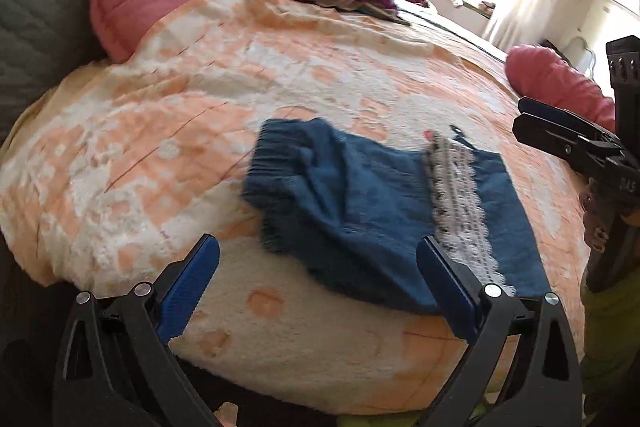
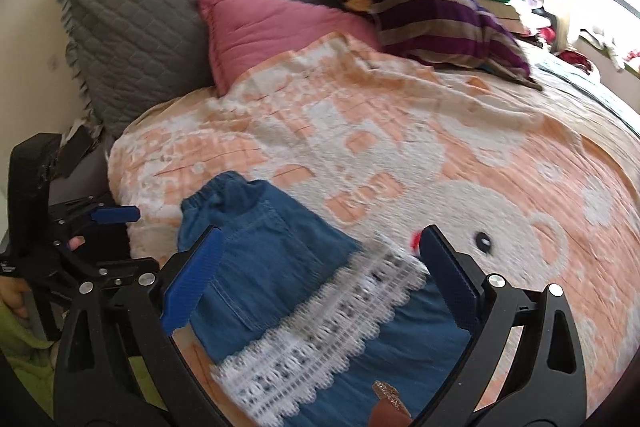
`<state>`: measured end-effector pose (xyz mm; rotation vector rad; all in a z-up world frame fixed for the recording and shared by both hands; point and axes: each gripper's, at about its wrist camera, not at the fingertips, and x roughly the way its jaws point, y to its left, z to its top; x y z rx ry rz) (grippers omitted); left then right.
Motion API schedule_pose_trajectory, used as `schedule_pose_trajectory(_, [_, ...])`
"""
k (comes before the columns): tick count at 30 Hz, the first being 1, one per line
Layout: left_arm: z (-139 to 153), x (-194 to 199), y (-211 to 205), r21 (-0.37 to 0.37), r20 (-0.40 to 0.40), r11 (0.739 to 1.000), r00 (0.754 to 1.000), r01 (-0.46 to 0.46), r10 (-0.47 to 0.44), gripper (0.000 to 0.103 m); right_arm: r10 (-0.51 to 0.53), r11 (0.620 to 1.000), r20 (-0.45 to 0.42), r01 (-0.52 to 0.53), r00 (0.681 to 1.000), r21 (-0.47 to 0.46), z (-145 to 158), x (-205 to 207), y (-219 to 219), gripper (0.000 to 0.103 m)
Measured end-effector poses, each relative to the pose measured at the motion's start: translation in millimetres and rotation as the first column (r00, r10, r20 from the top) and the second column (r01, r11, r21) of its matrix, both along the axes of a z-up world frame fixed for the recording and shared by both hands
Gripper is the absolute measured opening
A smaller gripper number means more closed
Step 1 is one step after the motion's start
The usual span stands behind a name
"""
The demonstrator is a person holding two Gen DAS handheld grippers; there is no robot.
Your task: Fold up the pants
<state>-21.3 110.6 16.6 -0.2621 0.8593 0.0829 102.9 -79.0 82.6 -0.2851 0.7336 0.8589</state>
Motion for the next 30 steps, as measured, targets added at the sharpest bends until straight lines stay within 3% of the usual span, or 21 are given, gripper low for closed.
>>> schedule_pose_trajectory(13, [-33.5, 9.9, 20.7, -0.067, -0.076, 0.997, 0.996, -0.041, 0.036, 0.098, 0.176, 0.972, -0.073, -0.185, 0.982, -0.144, -35.8, 19.7, 93.0, 0.092])
schedule_pose_trajectory(18, [-48.7, 14.0, 31.4, -0.143, -0.081, 0.988, 0.996, -0.052, 0.04, 0.096, 0.23, 0.955, -0.121, -0.248, 0.966, -0.162, -46.9, 28.7, 117.6, 0.092])
schedule_pose_trajectory(19, [-50.6, 13.6, 32.7, -0.157, -0.074, 0.986, 0.996, -0.055, 0.044, 0.094, 0.248, 0.949, -0.134, -0.268, 0.96, -0.164, -49.1, 29.8, 124.2, 0.092])
schedule_pose_trajectory(21, [-52.7, 13.6, 34.7, -0.193, -0.058, 0.98, 0.998, -0.045, 0.034, 0.068, 0.28, 0.937, -0.158, -0.306, 0.947, -0.169, -53.4, 31.5, 136.8, 0.092])
schedule_pose_trajectory(23, [-55.9, 13.9, 35.9, -0.244, -0.053, 0.969, 0.998, -0.033, 0.021, 0.06, 0.316, 0.922, -0.186, -0.347, 0.93, -0.169, -57.2, 33.1, 147.6, 0.092])
schedule_pose_trajectory(30, [-60.7, 16.8, 33.5, -0.26, -0.053, 0.966, 0.999, -0.014, 0.001, 0.055, 0.381, 0.86, -0.331, -0.462, 0.863, -0.214, -95.7, 47.1, 184.7, 0.092])
